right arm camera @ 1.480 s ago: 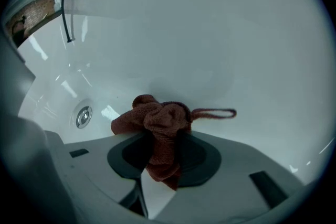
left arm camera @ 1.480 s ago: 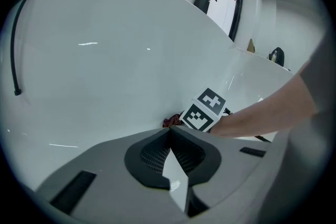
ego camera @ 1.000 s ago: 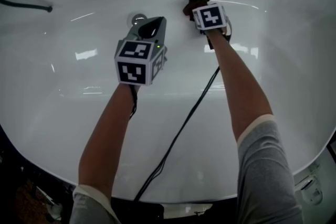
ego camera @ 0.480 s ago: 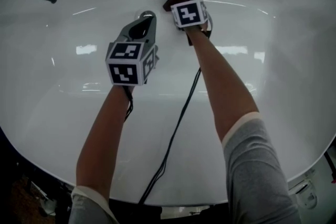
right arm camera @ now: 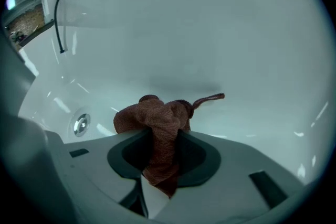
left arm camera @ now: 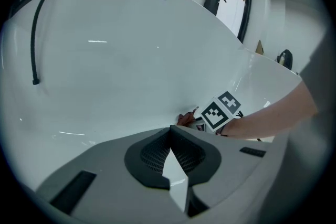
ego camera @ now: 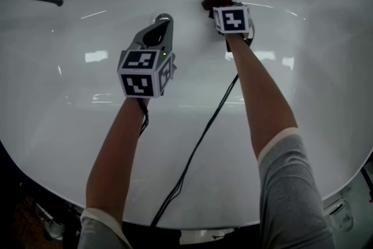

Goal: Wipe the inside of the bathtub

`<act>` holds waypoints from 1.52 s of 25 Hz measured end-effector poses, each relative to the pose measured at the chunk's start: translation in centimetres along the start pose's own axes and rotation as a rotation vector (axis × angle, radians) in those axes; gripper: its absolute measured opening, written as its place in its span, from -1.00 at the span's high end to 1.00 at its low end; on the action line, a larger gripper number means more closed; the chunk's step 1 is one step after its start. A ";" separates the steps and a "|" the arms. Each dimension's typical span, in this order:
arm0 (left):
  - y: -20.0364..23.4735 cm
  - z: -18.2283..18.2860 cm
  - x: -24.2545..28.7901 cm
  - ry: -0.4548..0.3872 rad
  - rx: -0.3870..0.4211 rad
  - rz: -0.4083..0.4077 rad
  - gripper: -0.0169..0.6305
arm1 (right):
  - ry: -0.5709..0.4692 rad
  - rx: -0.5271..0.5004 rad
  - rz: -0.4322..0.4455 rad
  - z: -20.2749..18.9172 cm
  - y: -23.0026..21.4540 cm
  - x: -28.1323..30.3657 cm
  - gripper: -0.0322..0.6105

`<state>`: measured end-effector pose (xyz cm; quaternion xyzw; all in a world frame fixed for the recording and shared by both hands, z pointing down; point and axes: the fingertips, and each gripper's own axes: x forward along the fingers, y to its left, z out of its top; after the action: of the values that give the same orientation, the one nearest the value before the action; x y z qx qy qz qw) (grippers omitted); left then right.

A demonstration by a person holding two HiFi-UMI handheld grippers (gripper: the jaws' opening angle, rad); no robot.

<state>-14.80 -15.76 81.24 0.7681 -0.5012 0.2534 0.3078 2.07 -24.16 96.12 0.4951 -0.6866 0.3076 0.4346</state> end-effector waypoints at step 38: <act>-2.5 4.4 -1.1 -0.036 0.034 -0.006 0.92 | -0.043 0.210 -0.062 6.8 -2.3 -6.0 0.53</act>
<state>-12.53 -17.48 76.94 0.7790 -0.5001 0.2472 0.2862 3.08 -28.27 87.72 0.5654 -0.6442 0.3534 0.3748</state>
